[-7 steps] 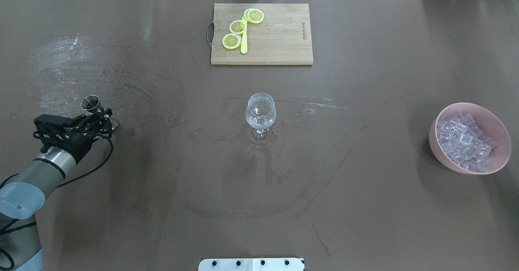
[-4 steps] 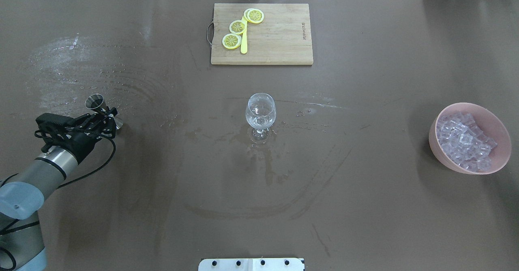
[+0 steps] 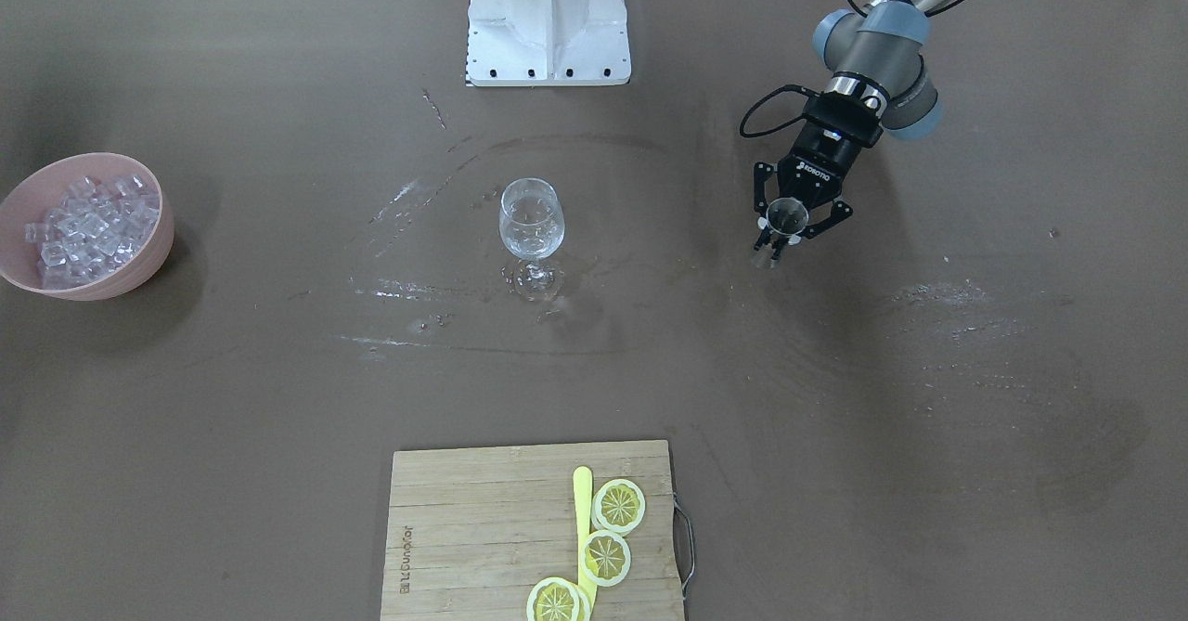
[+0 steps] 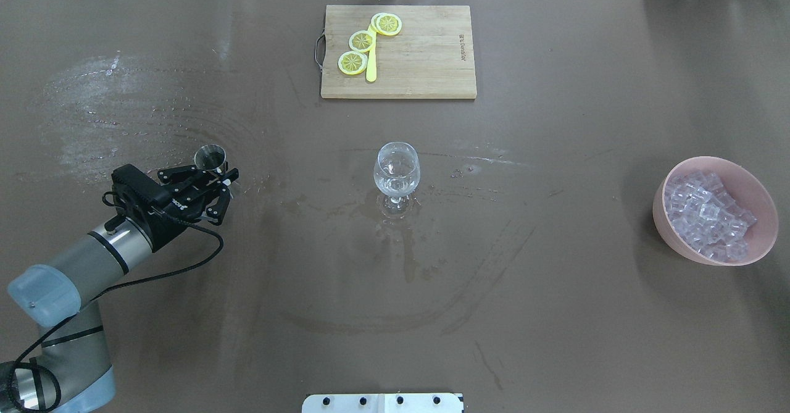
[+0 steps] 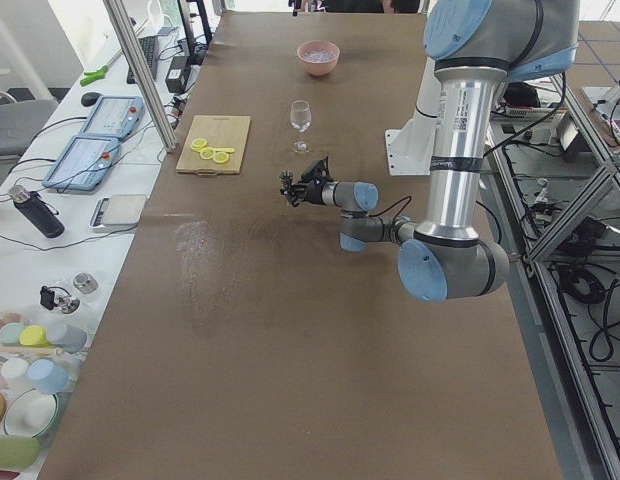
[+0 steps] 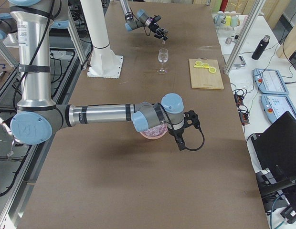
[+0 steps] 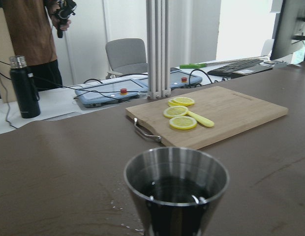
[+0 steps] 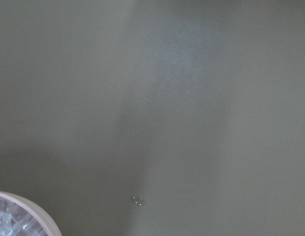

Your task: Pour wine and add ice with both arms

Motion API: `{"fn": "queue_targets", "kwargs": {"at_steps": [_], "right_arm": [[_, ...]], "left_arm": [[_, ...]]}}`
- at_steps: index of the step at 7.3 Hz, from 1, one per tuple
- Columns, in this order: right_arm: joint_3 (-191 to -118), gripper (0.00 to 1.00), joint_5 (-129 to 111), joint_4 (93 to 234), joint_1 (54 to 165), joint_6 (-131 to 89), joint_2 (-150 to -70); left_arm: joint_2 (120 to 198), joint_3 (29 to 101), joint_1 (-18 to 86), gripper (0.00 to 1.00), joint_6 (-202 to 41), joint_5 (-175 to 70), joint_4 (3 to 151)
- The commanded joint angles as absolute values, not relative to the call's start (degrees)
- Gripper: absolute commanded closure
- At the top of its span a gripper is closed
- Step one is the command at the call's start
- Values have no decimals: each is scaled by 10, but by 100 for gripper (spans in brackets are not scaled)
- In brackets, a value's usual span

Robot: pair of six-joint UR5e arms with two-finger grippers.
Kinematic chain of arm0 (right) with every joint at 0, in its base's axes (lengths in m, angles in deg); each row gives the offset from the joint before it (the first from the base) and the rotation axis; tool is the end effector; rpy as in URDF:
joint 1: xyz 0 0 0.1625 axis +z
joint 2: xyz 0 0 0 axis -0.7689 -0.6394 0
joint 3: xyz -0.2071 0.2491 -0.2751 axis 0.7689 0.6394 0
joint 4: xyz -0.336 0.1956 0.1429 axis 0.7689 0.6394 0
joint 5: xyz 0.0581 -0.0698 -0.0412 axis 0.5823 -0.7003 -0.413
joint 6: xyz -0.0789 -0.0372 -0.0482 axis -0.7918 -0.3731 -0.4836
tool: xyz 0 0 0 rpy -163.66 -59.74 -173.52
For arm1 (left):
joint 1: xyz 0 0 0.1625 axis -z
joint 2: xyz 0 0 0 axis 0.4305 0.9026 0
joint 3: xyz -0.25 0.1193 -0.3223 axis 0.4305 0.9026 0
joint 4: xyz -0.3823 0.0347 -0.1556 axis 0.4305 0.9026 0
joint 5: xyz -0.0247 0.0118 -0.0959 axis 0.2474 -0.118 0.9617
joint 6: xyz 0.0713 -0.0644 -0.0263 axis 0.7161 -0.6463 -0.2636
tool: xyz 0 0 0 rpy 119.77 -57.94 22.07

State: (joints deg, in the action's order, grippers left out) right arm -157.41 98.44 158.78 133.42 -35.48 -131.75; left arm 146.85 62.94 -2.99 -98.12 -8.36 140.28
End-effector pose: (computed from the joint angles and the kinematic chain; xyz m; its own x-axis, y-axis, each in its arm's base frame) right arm 0.0083 -0.5063 0.5899 0.7287 -0.3050 0.6132 0.0846 0.9286 0.3613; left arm 0.4185 -0.3621 0.4313 0.5644 0.6011 -0.5658 0.4687 0.3309 0.8190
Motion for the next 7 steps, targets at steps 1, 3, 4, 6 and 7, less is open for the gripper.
{"fn": "queue_targets", "kwargs": {"at_steps": [1, 3, 4, 6, 7], "right_arm": [[-1573, 0, 984, 1588, 1334, -355, -1317], [-1573, 0, 984, 1588, 1334, -355, -1317], [-1573, 0, 984, 1588, 1334, -355, -1317], [-1573, 0, 984, 1588, 1334, -355, -1317], [-1573, 0, 984, 1588, 1334, -355, -1317]], "left_arm": [[1498, 635, -27, 100, -898, -11, 1404], [1515, 635, -27, 100, -871, 23, 1397], [1528, 635, -7, 100, -870, 85, 1396], [1563, 636, 59, 100, -860, 220, 1353], [1578, 637, 83, 100, -838, 262, 1325]]}}
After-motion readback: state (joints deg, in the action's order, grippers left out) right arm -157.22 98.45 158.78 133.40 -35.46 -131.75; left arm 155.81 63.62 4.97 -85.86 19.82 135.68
